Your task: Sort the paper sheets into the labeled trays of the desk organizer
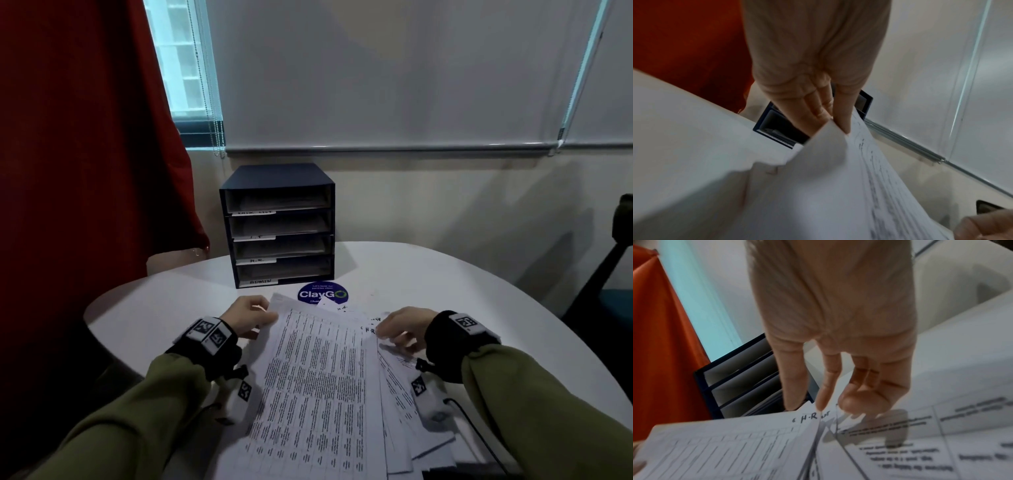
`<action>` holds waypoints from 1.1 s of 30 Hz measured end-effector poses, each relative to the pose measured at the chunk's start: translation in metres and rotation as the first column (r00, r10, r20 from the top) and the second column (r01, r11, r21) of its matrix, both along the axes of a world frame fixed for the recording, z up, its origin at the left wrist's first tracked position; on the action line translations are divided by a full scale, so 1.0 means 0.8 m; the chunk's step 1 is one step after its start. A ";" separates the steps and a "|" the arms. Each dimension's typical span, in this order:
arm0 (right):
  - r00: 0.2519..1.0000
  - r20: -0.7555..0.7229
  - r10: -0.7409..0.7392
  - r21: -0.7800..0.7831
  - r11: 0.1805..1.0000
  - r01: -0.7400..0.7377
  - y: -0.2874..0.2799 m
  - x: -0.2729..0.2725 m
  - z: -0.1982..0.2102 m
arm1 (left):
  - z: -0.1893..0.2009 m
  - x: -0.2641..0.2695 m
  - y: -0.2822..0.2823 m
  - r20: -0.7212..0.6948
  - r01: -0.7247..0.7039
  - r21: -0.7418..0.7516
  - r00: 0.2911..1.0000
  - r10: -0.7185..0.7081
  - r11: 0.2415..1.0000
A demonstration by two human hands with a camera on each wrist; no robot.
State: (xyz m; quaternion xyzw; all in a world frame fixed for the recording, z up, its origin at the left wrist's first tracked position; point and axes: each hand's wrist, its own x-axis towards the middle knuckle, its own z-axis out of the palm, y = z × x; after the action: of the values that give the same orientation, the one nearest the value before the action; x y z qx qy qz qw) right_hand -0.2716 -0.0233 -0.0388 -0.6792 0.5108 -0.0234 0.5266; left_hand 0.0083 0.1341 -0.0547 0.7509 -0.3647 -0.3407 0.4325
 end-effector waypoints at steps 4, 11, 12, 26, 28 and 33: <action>0.998 -0.052 0.031 0.009 0.999 -0.031 0.005 0.021 -0.009 | -0.016 -0.006 0.017 -0.148 -0.049 0.012 0.988 0.050 0.999; 0.959 -0.257 0.118 -0.127 0.980 -0.155 0.001 0.044 -0.020 | -0.038 -0.012 0.017 0.122 -0.088 0.198 0.990 0.064 0.976; 0.951 -0.282 0.128 -0.124 0.978 -0.168 0.002 0.045 -0.020 | -0.034 -0.014 0.015 0.204 -0.079 0.238 0.979 0.029 0.968; 0.947 -0.304 0.102 -0.371 0.903 -0.217 -0.004 0.050 -0.035 | -0.011 -0.010 -0.014 0.733 0.005 0.081 0.678 -0.062 0.997; 0.955 -0.278 0.106 -0.413 0.884 -0.218 -0.003 0.052 -0.039 | -0.009 -0.009 -0.011 0.660 -0.017 0.064 0.750 -0.030 0.998; 0.880 -0.418 0.228 -0.348 0.854 -0.386 -0.005 0.058 -0.032 | -0.014 -0.009 -0.008 0.532 0.088 0.203 0.826 -0.185 0.975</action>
State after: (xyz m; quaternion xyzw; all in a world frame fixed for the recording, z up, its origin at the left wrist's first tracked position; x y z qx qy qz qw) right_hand -0.2249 -0.0270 -0.0647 -0.8428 0.4642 0.0780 0.2611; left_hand 0.0014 0.1278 -0.0662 0.8228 -0.4956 -0.1718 0.2189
